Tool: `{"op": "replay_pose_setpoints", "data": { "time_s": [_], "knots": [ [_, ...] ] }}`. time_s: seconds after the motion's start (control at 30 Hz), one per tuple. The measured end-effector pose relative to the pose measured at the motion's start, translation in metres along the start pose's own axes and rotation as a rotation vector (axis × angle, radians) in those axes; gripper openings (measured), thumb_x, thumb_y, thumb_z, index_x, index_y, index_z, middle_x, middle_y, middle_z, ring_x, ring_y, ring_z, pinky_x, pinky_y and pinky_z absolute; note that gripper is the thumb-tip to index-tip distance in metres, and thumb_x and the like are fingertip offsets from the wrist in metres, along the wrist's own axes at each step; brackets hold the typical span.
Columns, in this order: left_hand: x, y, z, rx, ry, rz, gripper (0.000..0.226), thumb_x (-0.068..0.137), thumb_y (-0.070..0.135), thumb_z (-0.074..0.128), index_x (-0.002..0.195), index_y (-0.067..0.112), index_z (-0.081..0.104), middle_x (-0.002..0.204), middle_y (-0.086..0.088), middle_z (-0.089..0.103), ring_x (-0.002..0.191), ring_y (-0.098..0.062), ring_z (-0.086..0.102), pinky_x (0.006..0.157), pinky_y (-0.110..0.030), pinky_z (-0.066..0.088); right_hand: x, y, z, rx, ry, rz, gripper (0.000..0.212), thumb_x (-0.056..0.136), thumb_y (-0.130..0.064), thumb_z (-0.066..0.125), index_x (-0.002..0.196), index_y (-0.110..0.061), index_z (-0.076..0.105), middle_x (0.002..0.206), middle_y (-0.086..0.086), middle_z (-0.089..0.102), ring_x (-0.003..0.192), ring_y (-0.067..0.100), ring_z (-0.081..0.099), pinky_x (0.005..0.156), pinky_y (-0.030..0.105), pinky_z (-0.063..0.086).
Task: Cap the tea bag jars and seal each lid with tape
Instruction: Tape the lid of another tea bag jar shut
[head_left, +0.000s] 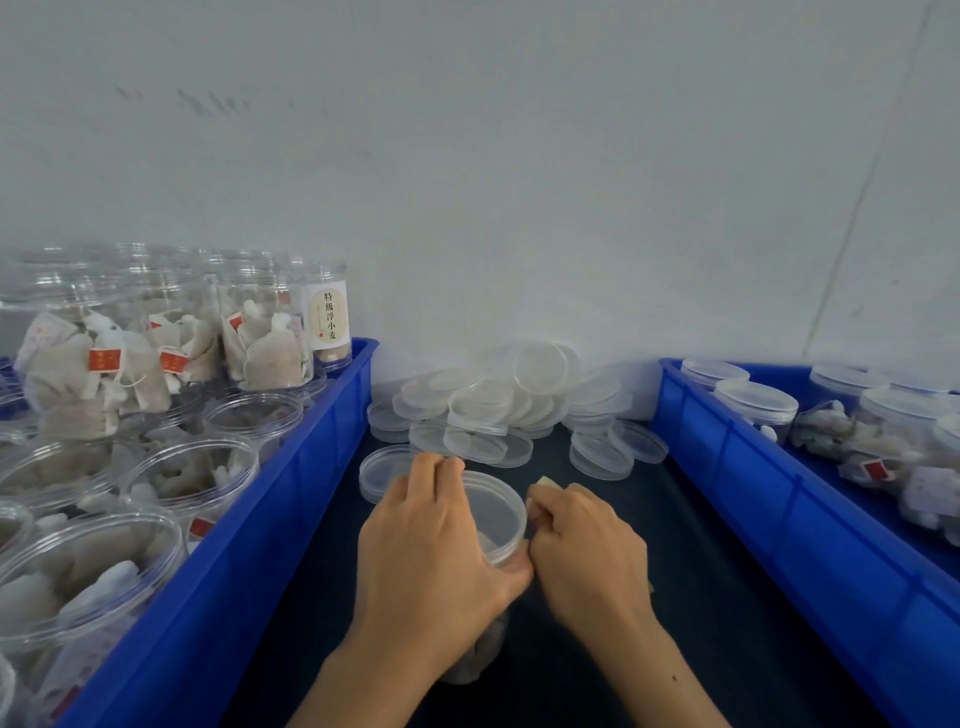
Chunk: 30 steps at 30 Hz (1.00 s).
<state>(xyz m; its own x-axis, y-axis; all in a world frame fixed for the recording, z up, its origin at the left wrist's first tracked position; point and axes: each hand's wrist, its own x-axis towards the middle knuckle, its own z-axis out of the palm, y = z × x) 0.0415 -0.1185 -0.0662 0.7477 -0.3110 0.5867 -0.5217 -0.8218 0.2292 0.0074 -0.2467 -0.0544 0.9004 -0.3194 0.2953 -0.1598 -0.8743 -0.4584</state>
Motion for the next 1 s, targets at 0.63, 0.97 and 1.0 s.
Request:
{"op": "replay_pose_setpoints", "data": {
  "time_s": [0.63,0.97,1.0],
  "knots": [
    [0.005,-0.007,-0.001,0.047,0.019,-0.061,0.087,0.059,0.08,0.031,0.13,0.03,0.036,0.121,0.016,0.042,0.104,-0.004,0.048,0.072,-0.017,0.03,-0.008,0.037,-0.016,-0.112,-0.026,-0.312,0.024,0.1,-0.042,0.028,0.079,-0.034,0.038,0.081,-0.011,0.042,0.067,0.006,0.046,0.057,0.019,0.029],
    [0.004,0.002,0.0,0.039,0.022,-0.019,0.084,0.063,0.079,0.039,0.13,0.029,0.035,0.122,0.016,0.042,0.107,-0.003,0.046,0.078,-0.015,0.029,-0.01,0.021,-0.001,-0.226,0.165,-0.146,0.018,0.098,-0.037,0.039,0.08,-0.034,0.042,0.085,-0.011,0.042,0.068,0.01,0.051,0.06,0.028,0.046],
    [0.004,0.002,-0.001,0.031,0.024,-0.017,0.083,0.063,0.078,0.04,0.129,0.029,0.036,0.121,0.015,0.043,0.107,-0.003,0.046,0.079,-0.015,0.029,-0.01,0.018,0.003,-0.213,0.168,-0.122,0.018,0.098,-0.037,0.039,0.081,-0.034,0.043,0.086,-0.01,0.043,0.07,0.01,0.053,0.061,0.028,0.046]
  ]
}}
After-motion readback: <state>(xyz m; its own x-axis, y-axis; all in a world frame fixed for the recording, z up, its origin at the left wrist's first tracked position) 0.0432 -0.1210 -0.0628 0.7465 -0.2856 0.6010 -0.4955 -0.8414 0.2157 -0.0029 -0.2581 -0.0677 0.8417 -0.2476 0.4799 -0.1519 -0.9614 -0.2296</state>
